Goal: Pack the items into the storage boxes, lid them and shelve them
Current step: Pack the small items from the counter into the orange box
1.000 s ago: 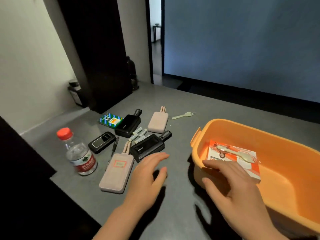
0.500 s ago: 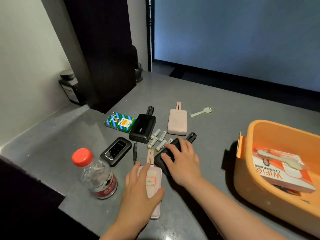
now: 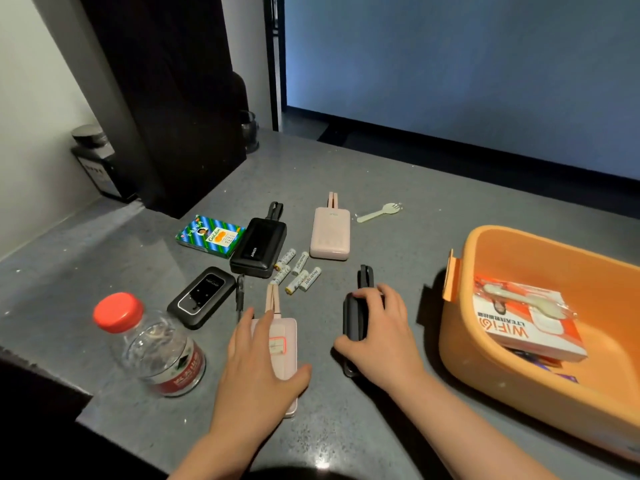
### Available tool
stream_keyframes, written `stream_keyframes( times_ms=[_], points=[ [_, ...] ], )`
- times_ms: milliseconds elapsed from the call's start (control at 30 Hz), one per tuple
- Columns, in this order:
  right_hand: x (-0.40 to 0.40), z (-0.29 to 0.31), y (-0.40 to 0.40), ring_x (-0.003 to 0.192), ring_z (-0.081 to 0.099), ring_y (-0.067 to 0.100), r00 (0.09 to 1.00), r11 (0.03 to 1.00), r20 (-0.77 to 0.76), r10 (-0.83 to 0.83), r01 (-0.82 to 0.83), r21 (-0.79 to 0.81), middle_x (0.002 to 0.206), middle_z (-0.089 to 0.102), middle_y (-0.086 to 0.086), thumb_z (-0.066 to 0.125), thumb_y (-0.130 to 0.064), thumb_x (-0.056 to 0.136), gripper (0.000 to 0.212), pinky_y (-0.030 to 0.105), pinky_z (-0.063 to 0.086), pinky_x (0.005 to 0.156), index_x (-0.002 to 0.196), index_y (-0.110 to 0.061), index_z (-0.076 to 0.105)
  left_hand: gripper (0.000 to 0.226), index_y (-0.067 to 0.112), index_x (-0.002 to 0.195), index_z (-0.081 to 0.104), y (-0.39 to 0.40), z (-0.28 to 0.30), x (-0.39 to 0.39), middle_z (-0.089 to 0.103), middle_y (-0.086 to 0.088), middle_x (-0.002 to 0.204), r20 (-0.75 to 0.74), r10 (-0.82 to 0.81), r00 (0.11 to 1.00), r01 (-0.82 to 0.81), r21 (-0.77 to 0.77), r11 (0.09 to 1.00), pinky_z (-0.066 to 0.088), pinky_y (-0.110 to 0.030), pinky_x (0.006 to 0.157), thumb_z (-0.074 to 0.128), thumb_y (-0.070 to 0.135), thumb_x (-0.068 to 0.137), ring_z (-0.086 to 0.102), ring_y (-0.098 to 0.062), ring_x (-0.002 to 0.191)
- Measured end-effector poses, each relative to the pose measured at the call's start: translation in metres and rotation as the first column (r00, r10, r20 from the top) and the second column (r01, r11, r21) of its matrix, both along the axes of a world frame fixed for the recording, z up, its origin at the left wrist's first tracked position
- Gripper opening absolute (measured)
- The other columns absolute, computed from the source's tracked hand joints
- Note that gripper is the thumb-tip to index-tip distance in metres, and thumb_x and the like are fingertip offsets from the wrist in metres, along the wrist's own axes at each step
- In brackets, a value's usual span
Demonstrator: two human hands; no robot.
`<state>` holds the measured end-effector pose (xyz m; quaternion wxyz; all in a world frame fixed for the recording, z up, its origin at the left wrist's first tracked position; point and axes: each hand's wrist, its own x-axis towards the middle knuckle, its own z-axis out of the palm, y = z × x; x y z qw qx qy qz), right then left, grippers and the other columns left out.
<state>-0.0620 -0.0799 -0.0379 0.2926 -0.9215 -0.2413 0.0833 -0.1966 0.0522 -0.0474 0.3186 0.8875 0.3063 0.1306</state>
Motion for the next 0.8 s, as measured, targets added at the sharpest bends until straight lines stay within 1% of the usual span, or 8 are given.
stream_keyframes(
  times_ms=[67,133,267,367,533,633,733,800],
  points=[
    [0.001,0.002,-0.001,0.137,0.020,0.023,0.996,0.990,0.015,-0.092,0.093,-0.109,0.146,0.025,0.004,0.070,-0.053,0.067,0.081,0.037,0.029,0.108,0.134,-0.027,0.034,0.091,0.037,0.143,0.020,-0.002,0.003,0.002,0.002,0.010,0.156,-0.042,0.006,0.999,-0.006,0.003,1.000,0.032,-0.037,0.105,0.069,0.053,0.068,0.011,-0.015,0.142],
    [0.002,0.004,0.001,0.131,0.028,0.025,0.991,0.975,0.036,-0.130,0.134,-0.176,0.140,0.033,0.005,0.067,-0.065,0.067,0.087,0.038,0.034,0.104,0.136,-0.026,0.031,0.093,0.036,0.144,0.018,-0.004,0.005,0.004,-0.002,0.008,0.157,-0.083,0.018,0.996,-0.018,0.005,1.000,0.032,-0.037,0.105,0.068,0.055,0.068,0.009,-0.017,0.143],
    [0.004,0.009,0.002,0.116,0.034,0.026,0.997,0.974,0.015,-0.081,0.083,-0.212,0.124,0.042,0.006,0.065,-0.058,0.070,0.074,0.036,0.039,0.092,0.129,-0.026,0.034,0.093,0.033,0.146,0.015,-0.009,0.007,0.008,0.002,0.001,0.156,-0.152,0.037,0.988,-0.026,0.075,0.997,0.036,-0.040,0.102,0.063,0.058,0.071,0.014,-0.023,0.140],
    [0.002,0.014,0.002,0.114,0.035,0.026,0.999,0.970,-0.001,-0.032,0.031,-0.242,0.122,0.044,0.005,0.065,-0.053,0.071,0.068,0.037,0.040,0.090,0.126,-0.025,0.035,0.082,0.033,0.144,0.020,-0.012,0.007,0.009,0.010,0.000,0.153,-0.154,0.035,0.987,-0.020,0.097,0.995,0.039,-0.040,0.098,0.061,0.049,0.076,0.019,-0.024,0.134],
    [-0.012,0.028,-0.010,0.115,0.034,0.021,0.998,0.997,-0.059,-0.029,0.025,-0.067,0.123,0.043,-0.001,0.065,-0.044,0.070,0.065,0.036,0.040,0.092,0.125,-0.029,0.034,0.076,0.036,0.139,0.035,-0.010,0.003,0.009,0.019,0.005,0.153,-0.059,-0.039,0.998,0.039,-0.001,0.999,0.035,-0.039,0.100,0.069,0.031,0.072,0.024,-0.022,0.132],
    [-0.027,0.054,-0.022,0.115,0.033,0.017,0.999,0.999,-0.040,0.022,-0.020,0.045,0.126,0.040,-0.009,0.064,-0.043,0.070,0.066,0.036,0.040,0.095,0.127,-0.033,0.032,0.079,0.040,0.129,0.049,-0.014,0.012,0.012,0.029,0.005,0.152,0.070,0.004,0.998,0.003,-0.108,0.994,0.034,-0.040,0.104,0.080,0.015,0.061,0.035,-0.023,0.130],
    [-0.036,0.087,-0.040,0.114,0.033,0.012,0.998,0.988,0.034,0.043,-0.048,0.148,0.125,0.037,-0.016,0.065,-0.044,0.070,0.066,0.034,0.039,0.097,0.127,-0.036,0.032,0.083,0.035,0.121,0.059,-0.031,0.034,0.022,0.040,0.008,0.146,0.250,0.021,0.968,0.013,-0.136,0.991,0.032,-0.014,0.100,0.088,0.011,0.047,0.049,-0.014,0.116],
    [-0.036,0.112,-0.059,0.115,0.032,0.007,0.997,0.972,0.083,0.011,-0.030,0.235,0.123,0.037,-0.019,0.067,-0.043,0.070,0.066,0.028,0.037,0.098,0.127,-0.038,0.033,0.083,0.031,0.120,0.061,-0.046,0.054,0.034,0.043,0.010,0.144,0.351,-0.005,0.936,0.058,-0.138,0.989,0.022,0.009,0.089,0.089,0.012,0.044,0.048,0.007,0.109]
  ],
)
